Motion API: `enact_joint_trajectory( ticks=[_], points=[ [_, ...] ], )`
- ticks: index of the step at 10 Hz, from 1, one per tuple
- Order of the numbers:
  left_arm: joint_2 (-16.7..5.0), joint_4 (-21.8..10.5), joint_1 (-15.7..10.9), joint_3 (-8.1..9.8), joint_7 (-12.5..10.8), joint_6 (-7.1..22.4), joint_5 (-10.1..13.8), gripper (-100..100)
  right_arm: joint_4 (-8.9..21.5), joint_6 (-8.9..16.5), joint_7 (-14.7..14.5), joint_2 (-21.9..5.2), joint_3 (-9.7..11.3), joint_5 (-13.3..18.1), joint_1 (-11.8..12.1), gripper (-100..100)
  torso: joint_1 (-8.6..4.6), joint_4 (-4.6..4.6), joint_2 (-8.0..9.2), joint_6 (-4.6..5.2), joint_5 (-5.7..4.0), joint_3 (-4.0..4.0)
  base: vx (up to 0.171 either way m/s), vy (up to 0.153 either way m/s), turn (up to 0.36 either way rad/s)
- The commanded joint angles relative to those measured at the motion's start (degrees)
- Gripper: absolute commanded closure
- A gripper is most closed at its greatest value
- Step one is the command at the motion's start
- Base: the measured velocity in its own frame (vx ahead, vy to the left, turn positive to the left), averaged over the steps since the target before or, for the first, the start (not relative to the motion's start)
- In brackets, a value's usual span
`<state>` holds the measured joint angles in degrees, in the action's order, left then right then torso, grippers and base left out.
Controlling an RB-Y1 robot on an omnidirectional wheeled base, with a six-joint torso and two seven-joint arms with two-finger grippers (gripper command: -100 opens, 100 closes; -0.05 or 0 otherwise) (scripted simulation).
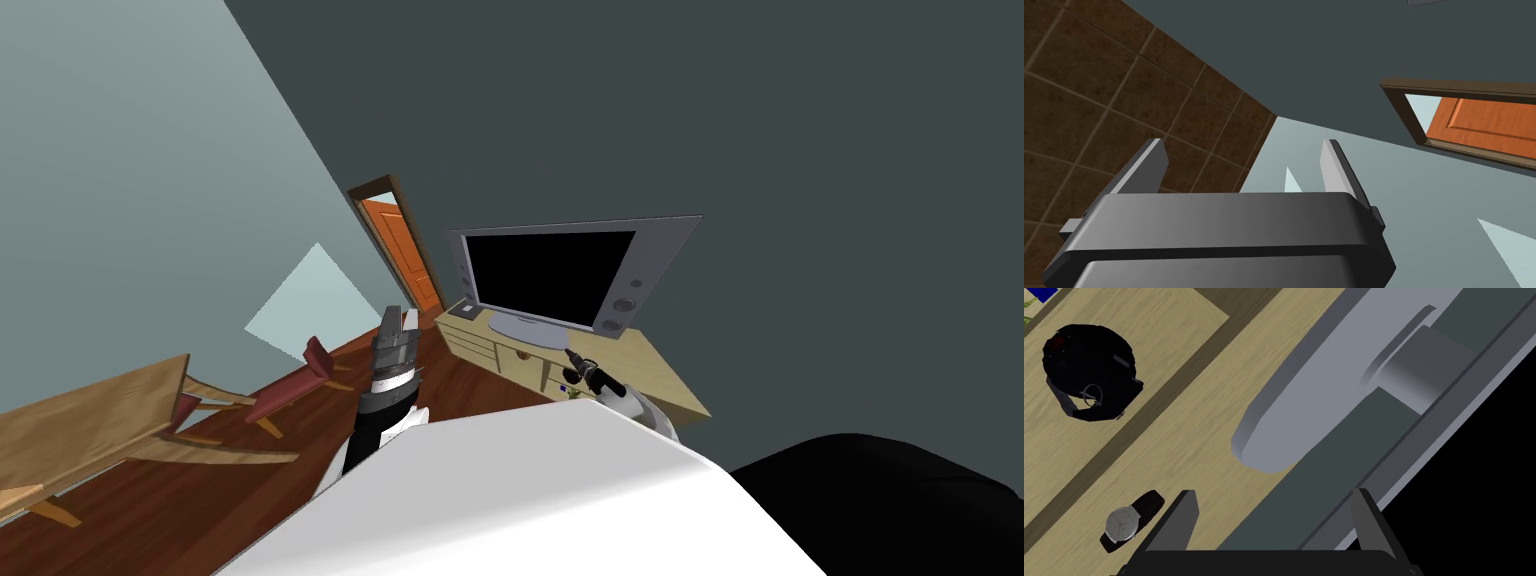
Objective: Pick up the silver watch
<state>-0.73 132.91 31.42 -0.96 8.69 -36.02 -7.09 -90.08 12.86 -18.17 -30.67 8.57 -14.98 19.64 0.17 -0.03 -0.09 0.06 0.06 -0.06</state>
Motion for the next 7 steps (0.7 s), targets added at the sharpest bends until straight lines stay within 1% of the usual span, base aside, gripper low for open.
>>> enact_joint_trajectory(
  ticks=[1,2,3,4,5,6,7],
  points=[
    [0.00,0.00,0.00,0.00,0.00,0.00,0.00,0,2.86,2.77,-0.61,-1.96,0.46,-1.38,-1.28,-100,0.00,0.00,0.00,0.00,0.00,0.00,0.044,0.035,0.079],
    [0.00,0.00,0.00,0.00,0.00,0.00,0.00,0,3.92,2.77,-0.61,-1.96,0.46,-1.38,-1.28,-100,-0.03,0.00,-0.01,-0.03,-0.01,0.00,0.030,0.027,0.053],
    [0.00,0.00,0.00,0.00,0.00,0.00,0.00,0,5.71,4.87,-1.20,-3.38,0.73,-2.33,-1.85,-100,-0.04,0.01,0.03,-0.01,-0.01,0.01,0.042,0.035,0.110],
    [0.00,0.00,0.00,0.00,0.00,0.00,0.00,0,6.39,4.87,-1.20,-3.38,0.73,-2.33,-1.85,-100,-0.02,0.01,-0.01,-0.03,-0.01,0.00,0.039,0.029,0.057],
    [0.00,0.00,0.00,0.00,0.00,0.00,0.00,0,8.82,6.92,-1.79,-4.80,0.99,-3.25,-2.42,-100,-0.04,0.00,0.01,0.00,-0.01,0.01,0.028,0.037,0.101],
    [0.00,0.00,0.00,0.00,0.00,0.00,0.00,0,10.19,8.26,-2.36,-6.19,1.25,-4.15,-2.97,-100,-0.02,0.01,0.04,-0.02,-0.01,0.02,0.050,0.050,0.170],
    [0.00,0.00,0.00,0.00,0.00,0.00,0.00,0,11.19,8.93,-2.36,-6.19,1.25,-4.15,-2.97,-100,0.03,0.01,-0.01,-0.03,0.00,0.00,0.048,0.034,0.053]
  ],
)
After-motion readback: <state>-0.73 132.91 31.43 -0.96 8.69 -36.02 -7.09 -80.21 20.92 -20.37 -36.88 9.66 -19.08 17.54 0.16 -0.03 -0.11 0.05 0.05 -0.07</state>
